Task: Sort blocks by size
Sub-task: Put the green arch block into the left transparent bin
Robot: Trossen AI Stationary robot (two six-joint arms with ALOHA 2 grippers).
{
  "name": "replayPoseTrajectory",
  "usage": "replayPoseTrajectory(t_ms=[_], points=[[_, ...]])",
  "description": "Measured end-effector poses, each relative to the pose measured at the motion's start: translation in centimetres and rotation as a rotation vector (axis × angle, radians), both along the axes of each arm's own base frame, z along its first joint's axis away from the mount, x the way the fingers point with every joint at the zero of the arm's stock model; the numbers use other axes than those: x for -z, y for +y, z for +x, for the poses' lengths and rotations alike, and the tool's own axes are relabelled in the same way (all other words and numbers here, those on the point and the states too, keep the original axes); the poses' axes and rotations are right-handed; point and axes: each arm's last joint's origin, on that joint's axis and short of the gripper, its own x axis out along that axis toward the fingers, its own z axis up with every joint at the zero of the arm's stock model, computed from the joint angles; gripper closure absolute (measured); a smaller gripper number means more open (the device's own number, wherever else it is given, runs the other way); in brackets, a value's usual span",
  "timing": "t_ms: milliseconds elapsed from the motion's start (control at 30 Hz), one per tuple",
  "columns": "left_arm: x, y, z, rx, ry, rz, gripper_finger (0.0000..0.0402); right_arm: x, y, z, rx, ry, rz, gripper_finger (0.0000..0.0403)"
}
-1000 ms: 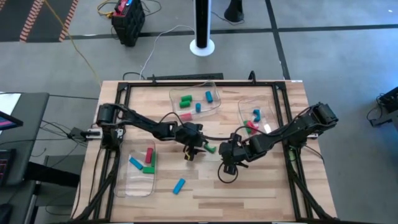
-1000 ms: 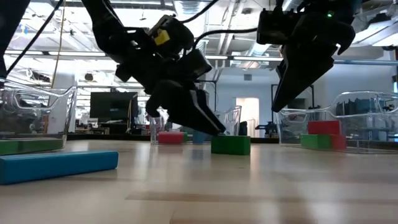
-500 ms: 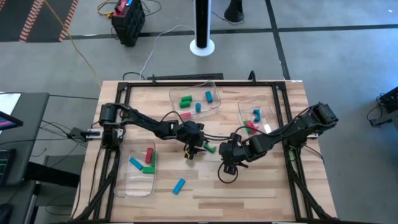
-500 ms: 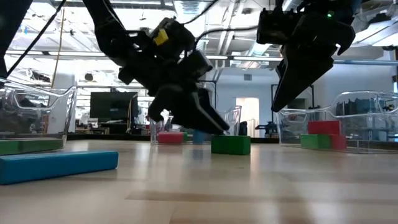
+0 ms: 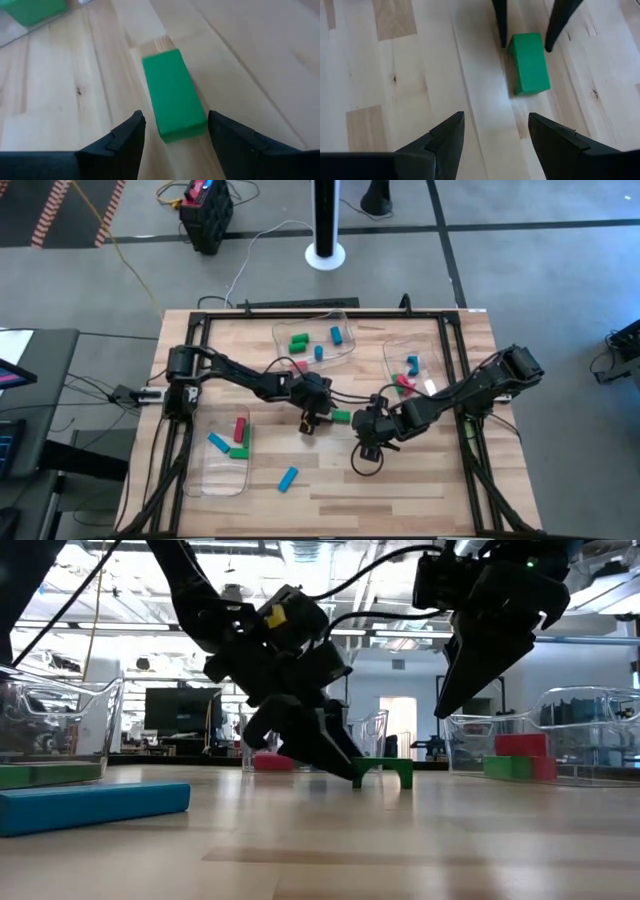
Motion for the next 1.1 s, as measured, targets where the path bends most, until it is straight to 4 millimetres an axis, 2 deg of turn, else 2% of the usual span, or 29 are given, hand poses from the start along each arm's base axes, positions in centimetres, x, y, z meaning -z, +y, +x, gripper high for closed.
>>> replayPoseTrajectory(t_ms=[233,567,1100], points=[[-0.1,-0.2,0.1,-0.048,0.007,-0.082,0.0186,0.0,0.0,0.0,0.000,-0.002,0.002,0.0155],[-0.4,-1.1,0.3,-0.097,-0.020,-0.079,0.0183,0.0,0.0,0.0,0.001,-0.002,0.002,0.0155],[-0.1,-1.0,0.1,-0.136,0.006,-0.046,0.0278,0.0,0.0,0.0,0.003,-0.003,0.004,0.0155]])
